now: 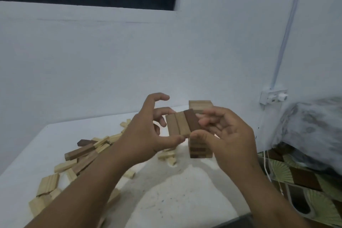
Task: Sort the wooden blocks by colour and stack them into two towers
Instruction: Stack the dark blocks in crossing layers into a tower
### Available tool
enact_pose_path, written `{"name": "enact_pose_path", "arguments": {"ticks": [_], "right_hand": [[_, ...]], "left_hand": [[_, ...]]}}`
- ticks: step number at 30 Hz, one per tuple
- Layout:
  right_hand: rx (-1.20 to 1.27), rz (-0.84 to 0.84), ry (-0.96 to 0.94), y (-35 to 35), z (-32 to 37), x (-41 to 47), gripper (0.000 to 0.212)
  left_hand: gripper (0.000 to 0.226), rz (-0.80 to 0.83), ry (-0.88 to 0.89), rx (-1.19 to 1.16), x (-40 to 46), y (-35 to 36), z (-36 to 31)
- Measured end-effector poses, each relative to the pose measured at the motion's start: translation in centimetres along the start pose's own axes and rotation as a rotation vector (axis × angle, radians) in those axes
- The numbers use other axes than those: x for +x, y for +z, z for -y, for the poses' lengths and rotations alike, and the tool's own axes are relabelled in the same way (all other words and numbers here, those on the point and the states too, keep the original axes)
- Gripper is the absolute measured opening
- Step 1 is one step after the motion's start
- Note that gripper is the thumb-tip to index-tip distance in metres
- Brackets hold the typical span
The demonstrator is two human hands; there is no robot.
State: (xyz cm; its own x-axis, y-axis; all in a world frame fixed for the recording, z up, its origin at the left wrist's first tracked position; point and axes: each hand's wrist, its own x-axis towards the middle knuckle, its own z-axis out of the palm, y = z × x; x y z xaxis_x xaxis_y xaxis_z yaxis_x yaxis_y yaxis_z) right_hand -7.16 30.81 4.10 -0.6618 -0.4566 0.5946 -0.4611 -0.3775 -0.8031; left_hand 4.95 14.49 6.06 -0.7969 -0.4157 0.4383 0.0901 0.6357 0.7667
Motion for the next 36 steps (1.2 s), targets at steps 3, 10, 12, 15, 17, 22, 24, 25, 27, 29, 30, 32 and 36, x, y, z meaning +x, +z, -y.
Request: {"name": "enact_pose_path", "arguments": {"ticks": [3,10,12,15,17,22,24,25,27,29,30,32,36], "right_hand": [[0.049,-0.036,-0.058,-0.7,0.2,1.9,0.044],[0.035,-0.199,-0.149,-0.8,-1.3,4.2,0.014],[0.025,-0.273,-0.184,-0.6,-1.7,4.6,0.011],[0.055,-0.413,-0.187,-0.8,-2.3,5.4,0.011],[0.021,-0.449,-0.153,-1.2,-2.8,5.8,0.011],[-0.202,-0.362,-0.072,-1.4,-4.1,5.7,0.009],[-0.251,-0.34,-0.084,-1.4,-4.4,5.6,0.01],[-0.281,-0.335,-0.096,-1.4,-4.5,5.6,0.009],[-0.332,-0.335,-0.102,-1.6,-4.8,5.6,0.009],[-0.35,-0.34,-0.073,-1.9,-5.1,5.6,0.008],[-0.353,-0.34,-0.057,-2.0,-5.1,5.6,0.009],[-0.338,-0.333,-0.041,-2.2,-5.1,5.7,0.014],[-0.338,-0.319,-0.045,-2.2,-5.1,5.8,0.018]], "left_hand": [[0.082,0.011,0.033,0.023,2.6,0.6,-1.2],[0.08,0.024,0.047,-0.026,6.8,3.2,-1.0],[0.082,-0.011,0.059,-0.034,7.6,3.4,-0.6],[0.083,-0.039,0.05,-0.027,8.6,3.3,0.0],[0.083,-0.034,0.029,-0.006,9.2,3.2,0.3],[0.083,0.019,-0.011,0.032,10.4,3.5,0.8],[0.083,0.039,-0.021,0.038,10.6,3.8,1.0],[0.083,0.045,-0.025,0.038,10.8,3.9,1.1],[0.082,0.054,-0.033,0.039,10.9,4.0,1.3],[0.081,0.062,-0.04,0.041,11.0,4.1,1.5],[0.082,0.064,-0.042,0.046,11.0,4.1,1.6],[0.084,0.073,-0.044,0.059,11.0,4.1,1.6],[0.085,0.09,-0.044,0.07,11.1,4.1,1.7]]}}
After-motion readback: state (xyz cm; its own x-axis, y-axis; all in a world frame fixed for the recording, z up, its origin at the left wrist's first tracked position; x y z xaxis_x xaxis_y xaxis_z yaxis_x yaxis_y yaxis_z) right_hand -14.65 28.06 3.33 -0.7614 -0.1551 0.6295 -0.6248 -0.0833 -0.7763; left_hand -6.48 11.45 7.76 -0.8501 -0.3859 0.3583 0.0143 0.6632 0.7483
